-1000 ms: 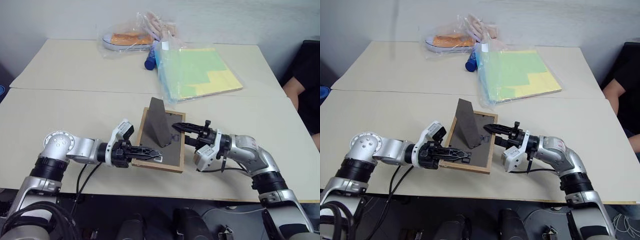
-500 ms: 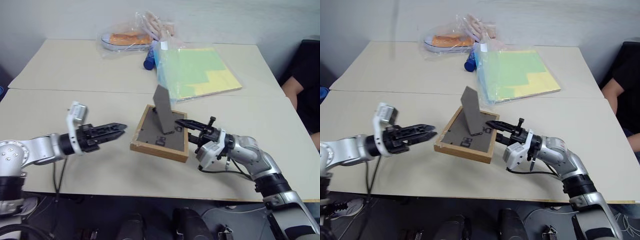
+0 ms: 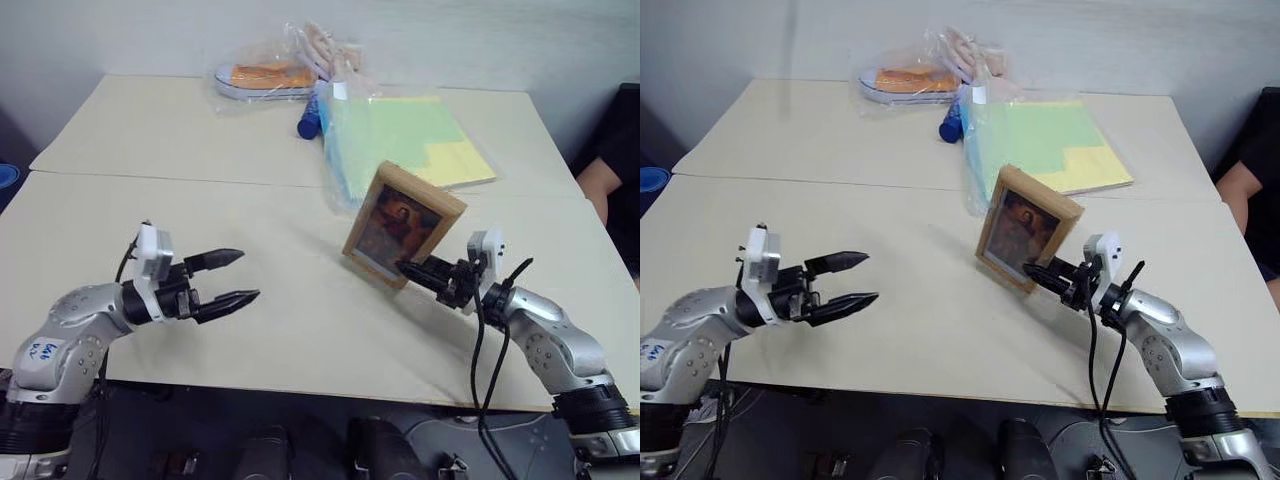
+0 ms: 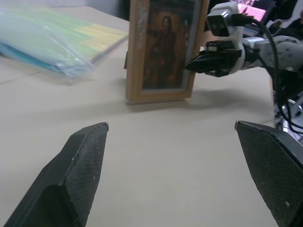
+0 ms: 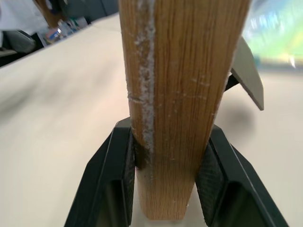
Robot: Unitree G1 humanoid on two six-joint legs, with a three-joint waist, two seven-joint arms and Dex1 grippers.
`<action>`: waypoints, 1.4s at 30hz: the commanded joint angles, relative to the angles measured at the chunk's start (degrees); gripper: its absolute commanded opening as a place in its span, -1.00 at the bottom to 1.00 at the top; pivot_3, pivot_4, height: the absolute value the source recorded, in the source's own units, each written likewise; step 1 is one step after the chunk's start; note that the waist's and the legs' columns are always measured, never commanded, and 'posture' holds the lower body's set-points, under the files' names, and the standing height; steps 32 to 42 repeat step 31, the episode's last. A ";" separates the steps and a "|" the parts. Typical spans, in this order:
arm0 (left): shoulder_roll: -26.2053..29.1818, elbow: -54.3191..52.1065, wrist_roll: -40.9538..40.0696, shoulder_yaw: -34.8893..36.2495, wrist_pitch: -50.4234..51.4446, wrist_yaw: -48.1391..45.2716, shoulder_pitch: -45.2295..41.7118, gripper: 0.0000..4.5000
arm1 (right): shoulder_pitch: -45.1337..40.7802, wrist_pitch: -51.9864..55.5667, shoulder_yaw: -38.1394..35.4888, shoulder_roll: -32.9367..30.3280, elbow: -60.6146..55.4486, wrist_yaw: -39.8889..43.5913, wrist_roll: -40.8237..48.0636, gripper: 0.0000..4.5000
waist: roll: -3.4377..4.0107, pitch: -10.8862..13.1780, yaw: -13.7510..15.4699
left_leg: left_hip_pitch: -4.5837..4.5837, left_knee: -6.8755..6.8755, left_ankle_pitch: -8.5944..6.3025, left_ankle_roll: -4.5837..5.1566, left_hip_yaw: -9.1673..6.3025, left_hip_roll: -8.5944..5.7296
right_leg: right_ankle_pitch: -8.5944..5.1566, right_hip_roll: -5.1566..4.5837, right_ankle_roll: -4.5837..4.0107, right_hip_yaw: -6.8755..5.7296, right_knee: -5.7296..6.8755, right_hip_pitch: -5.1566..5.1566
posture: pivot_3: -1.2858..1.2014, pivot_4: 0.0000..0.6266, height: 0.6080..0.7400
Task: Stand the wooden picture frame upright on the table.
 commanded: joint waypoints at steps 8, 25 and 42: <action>-1.36 -1.10 3.72 -0.68 0.15 -3.21 -3.19 1.00 | -3.78 7.61 -1.81 4.74 5.78 0.59 -6.57 -0.44 | -0.07 -0.05 -1.23 | 0.13 0.06 0.01 -0.01 -0.01 0.02 | 0.00 0.01 0.01 0.02 0.14 0.09 | 0.03 -0.52 1.00; 0.93 12.13 22.29 6.36 -22.43 -4.32 7.52 1.00 | 12.73 -18.59 -14.77 -3.14 -5.65 9.66 -20.07 0.98 | -0.02 -0.02 -0.67 | -0.09 -0.02 -0.04 0.05 0.04 -0.02 | 0.01 0.00 0.02 0.01 0.21 -0.09 | 0.03 -0.52 1.00; 2.13 15.17 24.01 12.18 -27.60 -3.24 13.69 1.00 | 21.20 -38.88 -21.82 -3.97 -0.28 24.73 -15.28 0.98 | -0.03 -0.01 -0.83 | 0.24 -0.13 -0.09 0.13 0.09 0.00 | 0.03 0.00 0.05 0.06 -0.09 0.22 | 0.03 -0.52 1.00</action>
